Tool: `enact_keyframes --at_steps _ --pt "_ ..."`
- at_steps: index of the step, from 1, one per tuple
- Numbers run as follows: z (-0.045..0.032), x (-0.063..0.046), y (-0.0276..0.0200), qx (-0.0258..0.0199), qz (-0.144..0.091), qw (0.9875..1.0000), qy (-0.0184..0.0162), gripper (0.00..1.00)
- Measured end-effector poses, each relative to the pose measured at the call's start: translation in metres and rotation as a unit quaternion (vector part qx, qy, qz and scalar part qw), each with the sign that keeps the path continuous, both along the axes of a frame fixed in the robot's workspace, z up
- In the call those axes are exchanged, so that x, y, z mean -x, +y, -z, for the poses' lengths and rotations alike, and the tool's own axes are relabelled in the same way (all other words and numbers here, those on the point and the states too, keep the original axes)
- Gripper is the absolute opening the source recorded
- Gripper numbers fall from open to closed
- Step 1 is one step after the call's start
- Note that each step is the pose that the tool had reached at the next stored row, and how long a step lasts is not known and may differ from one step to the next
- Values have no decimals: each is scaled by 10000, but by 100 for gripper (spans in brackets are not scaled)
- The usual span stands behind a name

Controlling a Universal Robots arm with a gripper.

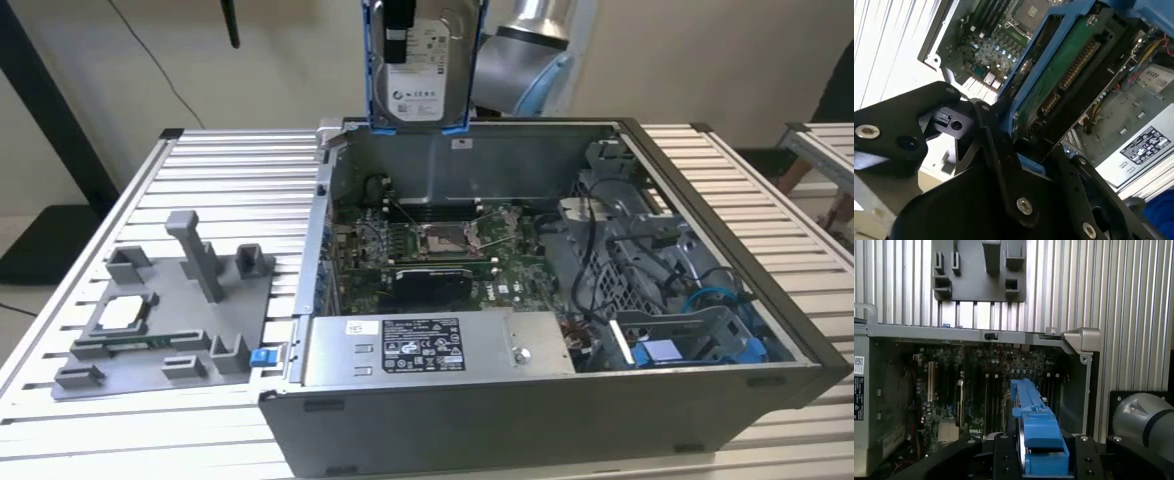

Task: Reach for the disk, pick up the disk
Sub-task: 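Pick up the disk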

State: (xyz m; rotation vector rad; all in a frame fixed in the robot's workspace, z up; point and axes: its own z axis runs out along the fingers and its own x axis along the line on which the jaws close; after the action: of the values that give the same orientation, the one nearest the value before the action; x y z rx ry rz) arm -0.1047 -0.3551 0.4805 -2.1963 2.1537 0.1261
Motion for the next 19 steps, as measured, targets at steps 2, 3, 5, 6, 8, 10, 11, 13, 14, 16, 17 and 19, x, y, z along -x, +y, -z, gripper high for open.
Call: enact_keyframes --at_steps 2,3,5,6,8,10,11,13,14,16,17,19 --pt "2 -54 0 -1 0 10000 0 0" --pt "2 -83 0 0 0 10000 0 0" --pt "4 -127 0 -1 0 10000 0 0" --pt "4 -149 0 0 0 10000 0 0" --pt "6 -195 0 -1 0 10000 0 0" --pt "7 -241 -1 0 0 10000 0 0" --pt "8 -264 -1 -1 0 10000 0 0" --pt "8 -309 -1 0 0 10000 0 0" --pt "10 -333 -2 -1 0 10000 -1 0" --pt "10 -390 -1 0 0 10000 0 0" --pt "12 -424 -2 -1 1 10000 -1 0" --pt "12 -488 -3 0 0 10000 0 0"
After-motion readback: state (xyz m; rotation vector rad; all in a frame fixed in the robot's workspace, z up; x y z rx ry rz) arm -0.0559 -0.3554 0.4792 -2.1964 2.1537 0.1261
